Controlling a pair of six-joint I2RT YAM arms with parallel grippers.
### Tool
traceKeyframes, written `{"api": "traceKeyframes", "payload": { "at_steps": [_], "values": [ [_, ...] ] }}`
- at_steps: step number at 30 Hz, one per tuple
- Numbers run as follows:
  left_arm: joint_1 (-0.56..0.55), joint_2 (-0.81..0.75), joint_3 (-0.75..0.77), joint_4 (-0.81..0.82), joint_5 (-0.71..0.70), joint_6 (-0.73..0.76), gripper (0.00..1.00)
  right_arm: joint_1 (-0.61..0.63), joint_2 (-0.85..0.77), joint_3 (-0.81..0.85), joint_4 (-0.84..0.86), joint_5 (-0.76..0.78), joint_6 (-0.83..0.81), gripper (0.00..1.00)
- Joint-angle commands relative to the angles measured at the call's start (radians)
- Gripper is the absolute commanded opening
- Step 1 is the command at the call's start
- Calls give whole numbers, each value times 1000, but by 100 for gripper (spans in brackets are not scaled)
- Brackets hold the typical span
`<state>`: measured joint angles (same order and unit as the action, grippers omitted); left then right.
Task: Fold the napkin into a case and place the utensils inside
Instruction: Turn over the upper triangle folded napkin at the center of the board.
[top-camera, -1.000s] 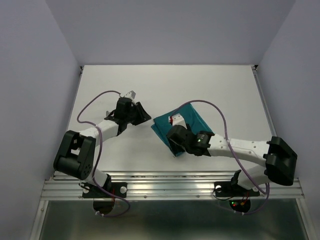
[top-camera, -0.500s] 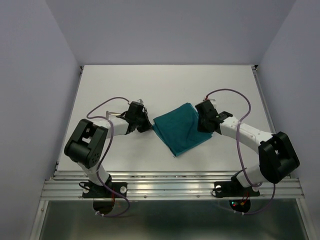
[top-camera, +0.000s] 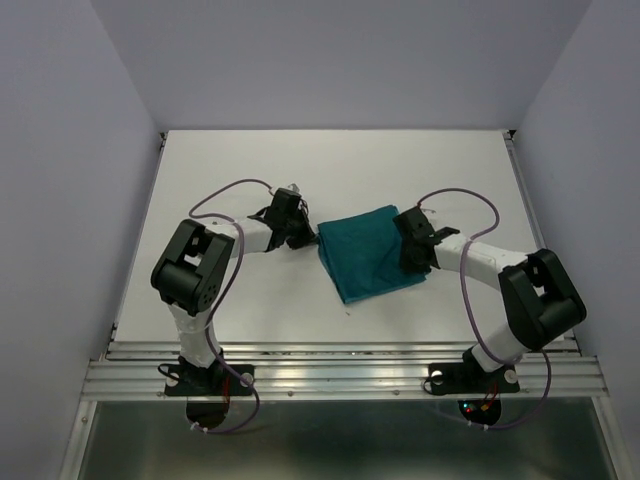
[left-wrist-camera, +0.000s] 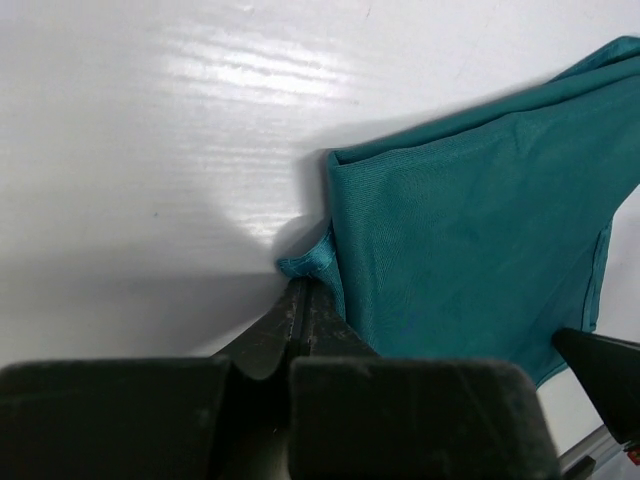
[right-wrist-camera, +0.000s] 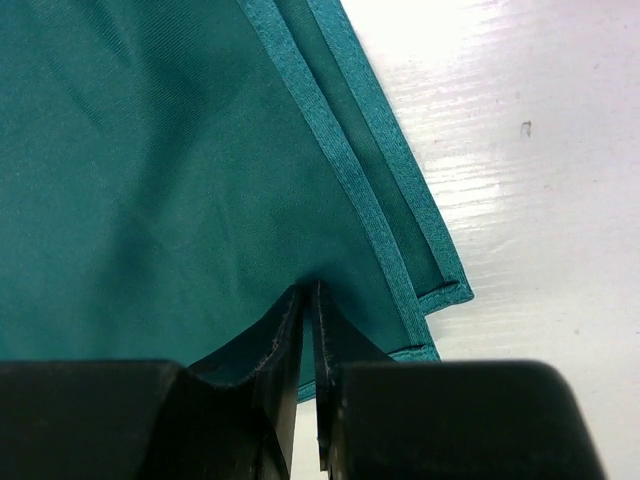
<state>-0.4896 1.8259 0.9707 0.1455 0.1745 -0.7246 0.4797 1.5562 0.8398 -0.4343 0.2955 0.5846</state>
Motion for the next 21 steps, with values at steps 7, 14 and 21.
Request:
{"api": "traceKeyframes", "payload": {
  "at_steps": [7, 14, 21],
  "values": [
    [-3, 47, 94, -49, -59, 97, 0, -9, -131, -21, -50, 9, -20, 14],
    [-3, -7, 99, -81, -52, 120, 0, 155, -122, 148, -69, 17, -42, 29],
    [0, 22, 114, -87, -35, 113, 0, 270, 97, 343, -12, 44, -60, 32]
  ]
}}
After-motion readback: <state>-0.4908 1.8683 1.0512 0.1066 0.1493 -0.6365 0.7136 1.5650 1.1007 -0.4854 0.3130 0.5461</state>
